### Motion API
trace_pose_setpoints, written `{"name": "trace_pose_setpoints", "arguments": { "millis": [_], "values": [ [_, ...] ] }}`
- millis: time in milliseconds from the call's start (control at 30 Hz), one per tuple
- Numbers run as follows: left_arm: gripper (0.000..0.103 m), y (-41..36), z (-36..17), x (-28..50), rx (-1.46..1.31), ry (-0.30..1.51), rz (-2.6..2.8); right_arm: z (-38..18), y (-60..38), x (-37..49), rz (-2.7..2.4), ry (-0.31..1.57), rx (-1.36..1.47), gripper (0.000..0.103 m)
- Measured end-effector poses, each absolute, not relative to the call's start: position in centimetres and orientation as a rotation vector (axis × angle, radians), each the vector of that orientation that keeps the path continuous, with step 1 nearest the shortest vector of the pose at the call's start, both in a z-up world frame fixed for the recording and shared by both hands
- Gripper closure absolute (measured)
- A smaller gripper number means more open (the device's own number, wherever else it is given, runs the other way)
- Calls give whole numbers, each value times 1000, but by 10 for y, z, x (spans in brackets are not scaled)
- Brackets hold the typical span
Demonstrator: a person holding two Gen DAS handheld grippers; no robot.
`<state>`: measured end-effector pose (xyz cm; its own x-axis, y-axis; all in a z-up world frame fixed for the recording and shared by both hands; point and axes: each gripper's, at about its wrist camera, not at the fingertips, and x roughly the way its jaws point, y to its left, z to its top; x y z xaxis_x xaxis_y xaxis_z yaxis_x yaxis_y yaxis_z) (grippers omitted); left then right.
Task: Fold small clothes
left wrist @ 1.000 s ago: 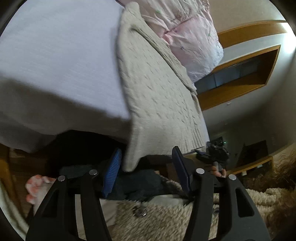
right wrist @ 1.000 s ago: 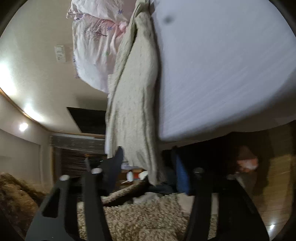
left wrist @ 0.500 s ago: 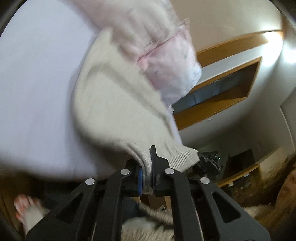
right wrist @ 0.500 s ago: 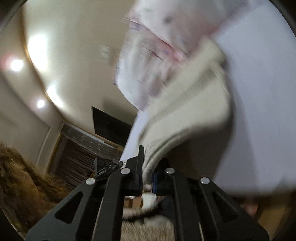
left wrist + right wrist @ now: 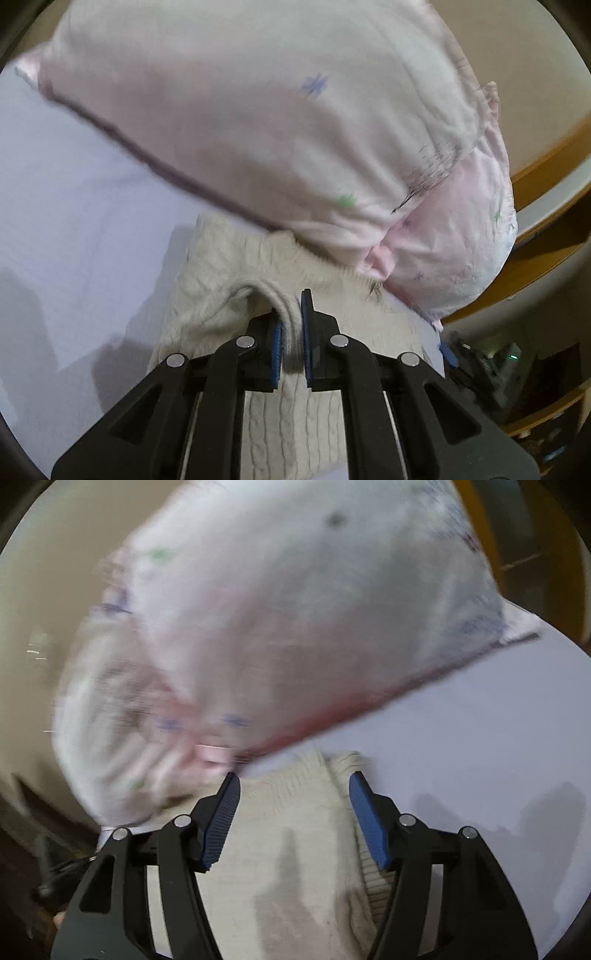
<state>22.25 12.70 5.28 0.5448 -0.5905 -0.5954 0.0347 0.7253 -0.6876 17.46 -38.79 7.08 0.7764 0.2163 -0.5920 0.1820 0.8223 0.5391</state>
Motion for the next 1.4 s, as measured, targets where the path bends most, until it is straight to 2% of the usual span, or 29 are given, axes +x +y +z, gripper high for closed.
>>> {"name": "trace_pose_setpoints", "arguments": {
  "millis": [33,67,100,133,167,400,533,600,633,667,767,900,1000,1033,1100,1133,1167,1233,1333,1400],
  "values": [
    [94,132,55,218,-675,916,-426,69,-392,172,21,683,638,29],
    [79,139,60,210,-648,891,-427,69,-397,168,20,658,665,14],
    [65,142,63,206,-628,874,-417,70,-402,161,15,626,686,10],
    [37,149,67,203,-617,858,-404,70,-406,156,20,604,701,9],
    [31,157,69,198,-611,842,-383,71,-408,155,37,599,710,9],
    [33,167,30,198,-654,1031,-387,51,-405,147,157,680,757,8],
    [38,150,17,193,-613,1035,-370,43,-397,142,197,695,763,8],
    [52,144,14,192,-614,1014,-338,43,-395,138,217,694,761,8],
    [74,143,9,193,-661,1028,-333,42,-396,134,226,693,762,8],
    [83,141,4,195,-715,1044,-346,43,-397,132,236,690,764,8],
    [86,136,11,196,-885,1019,-399,48,-405,121,259,669,762,8],
    [87,91,67,201,-1008,890,-631,62,-425,100,216,607,717,8],
    [86,13,96,211,-1058,834,-863,69,-440,88,158,559,698,8],
    [83,-15,96,216,-1082,838,-921,70,-445,86,141,549,702,8],
    [65,-82,77,235,-1222,944,-1050,69,-452,83,111,534,708,8],
    [60,-120,58,247,-1331,1060,-1162,68,-455,83,90,533,707,8],
    [60,-140,49,252,-1372,1138,-1218,67,-458,83,77,542,706,8],
    [60,-149,49,248,-1282,1172,-1191,63,-466,85,80,590,723,8],
    [59,-119,71,239,-1067,1047,-1150,61,-475,91,134,633,734,5],
    [53,-83,80,232,-896,992,-1006,55,-478,103,201,684,783,4]
  ]
}}
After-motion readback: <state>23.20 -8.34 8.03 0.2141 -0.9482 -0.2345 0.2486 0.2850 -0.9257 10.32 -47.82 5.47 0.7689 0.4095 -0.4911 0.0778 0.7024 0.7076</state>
